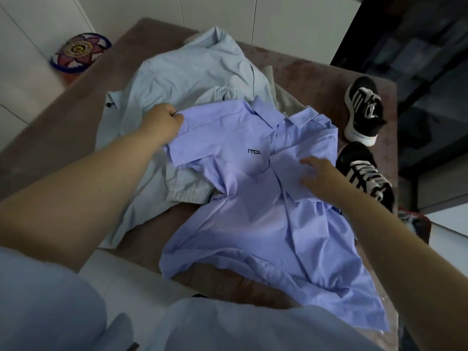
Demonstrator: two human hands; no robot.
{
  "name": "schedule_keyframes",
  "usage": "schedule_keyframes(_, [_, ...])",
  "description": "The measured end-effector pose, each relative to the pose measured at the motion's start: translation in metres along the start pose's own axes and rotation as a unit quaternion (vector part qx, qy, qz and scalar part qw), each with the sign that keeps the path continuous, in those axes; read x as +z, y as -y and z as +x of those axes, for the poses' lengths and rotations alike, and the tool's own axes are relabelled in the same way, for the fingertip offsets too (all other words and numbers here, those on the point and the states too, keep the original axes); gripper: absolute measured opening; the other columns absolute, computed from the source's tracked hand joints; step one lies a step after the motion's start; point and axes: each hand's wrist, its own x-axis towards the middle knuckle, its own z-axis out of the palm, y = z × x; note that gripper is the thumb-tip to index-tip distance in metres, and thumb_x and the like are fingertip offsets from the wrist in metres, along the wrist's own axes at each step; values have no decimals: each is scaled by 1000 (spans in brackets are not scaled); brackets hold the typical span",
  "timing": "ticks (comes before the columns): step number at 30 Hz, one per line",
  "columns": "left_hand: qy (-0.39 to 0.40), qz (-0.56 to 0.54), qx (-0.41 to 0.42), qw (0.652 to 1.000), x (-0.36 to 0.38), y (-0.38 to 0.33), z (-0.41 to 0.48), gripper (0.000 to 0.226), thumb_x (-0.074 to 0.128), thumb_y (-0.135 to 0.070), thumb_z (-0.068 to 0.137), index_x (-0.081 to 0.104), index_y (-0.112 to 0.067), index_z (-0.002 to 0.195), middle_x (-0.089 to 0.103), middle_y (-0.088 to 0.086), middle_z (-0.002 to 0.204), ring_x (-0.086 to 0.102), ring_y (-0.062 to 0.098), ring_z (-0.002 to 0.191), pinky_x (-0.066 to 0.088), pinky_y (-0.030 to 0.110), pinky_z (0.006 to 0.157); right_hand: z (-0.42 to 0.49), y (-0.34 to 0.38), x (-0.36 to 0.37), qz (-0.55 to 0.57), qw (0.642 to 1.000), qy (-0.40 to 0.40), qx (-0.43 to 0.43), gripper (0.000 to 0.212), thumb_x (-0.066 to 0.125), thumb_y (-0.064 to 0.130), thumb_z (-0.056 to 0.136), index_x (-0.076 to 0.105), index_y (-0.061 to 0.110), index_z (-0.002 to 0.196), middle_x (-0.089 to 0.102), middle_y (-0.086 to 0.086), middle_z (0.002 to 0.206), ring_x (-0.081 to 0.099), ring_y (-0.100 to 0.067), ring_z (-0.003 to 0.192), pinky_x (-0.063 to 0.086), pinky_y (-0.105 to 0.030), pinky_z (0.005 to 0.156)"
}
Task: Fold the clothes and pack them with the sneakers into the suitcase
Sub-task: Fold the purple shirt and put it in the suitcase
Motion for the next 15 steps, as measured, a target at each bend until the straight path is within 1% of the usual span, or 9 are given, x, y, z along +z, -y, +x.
schedule_keyframes(3, [42,-153,-30,987,-3,-37,-10,32,49,-14,92,46,-13,60,51,6,52,46,11,36,34,21,43,-20,-23,25,-43,999,-8,-18,75,64,42,82,30,17,144,29,-12,149,26,-31,138,14,-39,113])
schedule_keyframes(5, [110,-306,-82,942,3,-71,-21,28,47,-10,94,49,-14,66,50,5,53,46,7,29,38,16,32,-29,-28,36,-52,998,-11,-28,77,61,46,85,23,22,147,18,-8,155,18,-29,141,14,-43,114])
schedule_keyframes(6, [165,-369,-103,909,7,-89,-31,24,47,-12,95,52,-12,71,51,7,61,55,10,38,46,19,35,-31,-28,39,-53,998,-12,-28,77,59,46,86,20,25,148,13,-6,156,16,-28,142,15,-45,115])
schedule_keyframes(8, [297,-430,-115,845,20,-113,-42,20,47,-21,97,56,-3,97,55,13,87,67,23,76,57,26,52,-32,-26,39,-50,998,-14,-28,77,58,46,86,17,26,148,11,-4,157,14,-28,142,14,-45,115])
schedule_keyframes(9, [340,-433,-118,826,27,-117,-43,32,47,-26,97,50,0,115,52,17,102,62,30,96,58,27,58,-31,-26,37,-48,998,-15,-30,77,58,45,86,18,24,148,12,-5,156,15,-27,142,14,-43,115])
schedule_keyframes(10, [361,-435,-121,816,33,-118,-42,41,46,-29,97,44,1,125,48,18,110,58,33,106,58,28,61,-31,-24,35,-47,998,-18,-32,76,59,43,87,18,22,148,13,-6,156,15,-27,142,13,-41,115])
schedule_keyframes(12, [346,-426,-99,830,41,-113,-34,27,46,-25,97,51,-4,113,51,14,104,61,28,94,57,23,60,-30,-23,30,-44,998,-23,-31,74,59,39,87,21,19,147,16,-8,155,17,-27,142,13,-38,114])
schedule_keyframes(14, [244,-380,-46,891,49,-99,-19,10,47,-12,96,55,-13,90,54,4,85,57,19,73,50,14,53,-30,-21,26,-28,997,-53,-45,69,61,32,87,29,15,145,25,-9,152,23,-28,139,17,-39,114])
schedule_keyframes(15, [178,-324,-12,929,52,-89,-11,10,49,-7,93,56,-13,90,53,0,80,54,18,72,45,12,53,-30,-20,26,-12,996,-71,-55,65,62,29,86,33,13,142,30,-9,149,27,-28,137,19,-39,113])
